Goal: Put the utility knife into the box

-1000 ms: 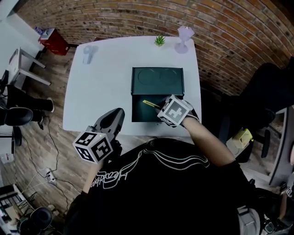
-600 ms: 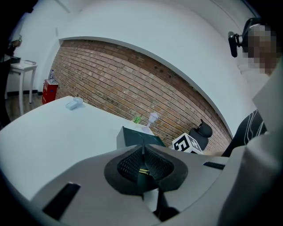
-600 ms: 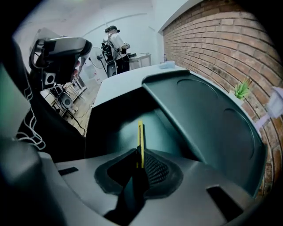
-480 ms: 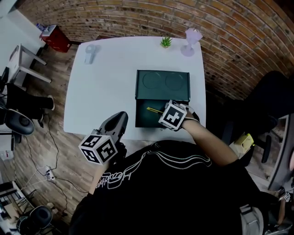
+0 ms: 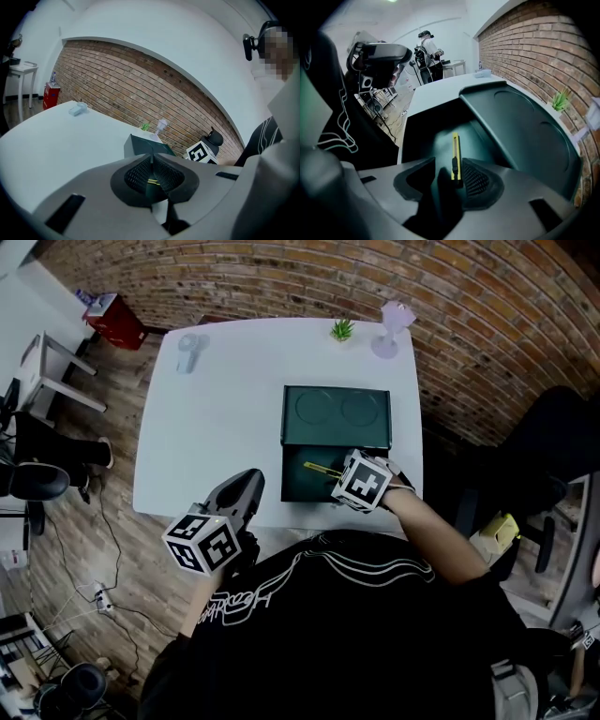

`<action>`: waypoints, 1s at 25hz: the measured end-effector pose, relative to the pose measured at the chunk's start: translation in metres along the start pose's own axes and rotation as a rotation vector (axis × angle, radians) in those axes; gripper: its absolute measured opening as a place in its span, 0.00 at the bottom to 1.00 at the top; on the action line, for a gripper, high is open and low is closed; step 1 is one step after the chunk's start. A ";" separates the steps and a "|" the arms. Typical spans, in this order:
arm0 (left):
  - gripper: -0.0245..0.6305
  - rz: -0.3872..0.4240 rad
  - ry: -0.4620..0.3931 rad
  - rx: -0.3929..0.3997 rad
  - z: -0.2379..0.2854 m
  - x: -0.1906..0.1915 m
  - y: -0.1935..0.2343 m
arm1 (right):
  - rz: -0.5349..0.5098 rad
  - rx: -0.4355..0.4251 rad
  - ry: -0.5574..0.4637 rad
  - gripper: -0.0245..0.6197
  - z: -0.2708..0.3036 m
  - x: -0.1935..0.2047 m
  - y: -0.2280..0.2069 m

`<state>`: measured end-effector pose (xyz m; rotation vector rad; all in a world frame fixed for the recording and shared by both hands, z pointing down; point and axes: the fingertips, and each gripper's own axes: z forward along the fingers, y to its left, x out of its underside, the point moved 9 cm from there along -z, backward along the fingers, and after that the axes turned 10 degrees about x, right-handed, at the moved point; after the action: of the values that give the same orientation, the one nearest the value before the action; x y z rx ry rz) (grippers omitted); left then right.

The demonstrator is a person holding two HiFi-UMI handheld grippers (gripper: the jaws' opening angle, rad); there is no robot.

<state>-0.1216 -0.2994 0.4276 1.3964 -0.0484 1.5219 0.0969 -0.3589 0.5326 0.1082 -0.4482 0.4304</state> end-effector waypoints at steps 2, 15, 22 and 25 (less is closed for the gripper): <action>0.10 0.005 0.008 0.010 -0.001 -0.001 -0.001 | 0.027 0.023 -0.036 0.33 -0.008 -0.002 -0.001; 0.10 0.063 0.045 0.076 -0.043 0.000 -0.046 | 0.301 -0.054 -0.605 0.24 -0.116 -0.008 0.053; 0.10 0.091 0.019 0.146 -0.074 0.012 -0.076 | 0.368 -0.161 -0.833 0.04 -0.154 -0.006 0.101; 0.10 0.100 0.006 0.170 -0.085 0.017 -0.085 | 0.391 -0.198 -0.886 0.04 -0.167 -0.002 0.120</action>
<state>-0.1220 -0.1956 0.3644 1.5430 0.0154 1.6441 0.1102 -0.2188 0.3826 0.0109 -1.3951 0.7133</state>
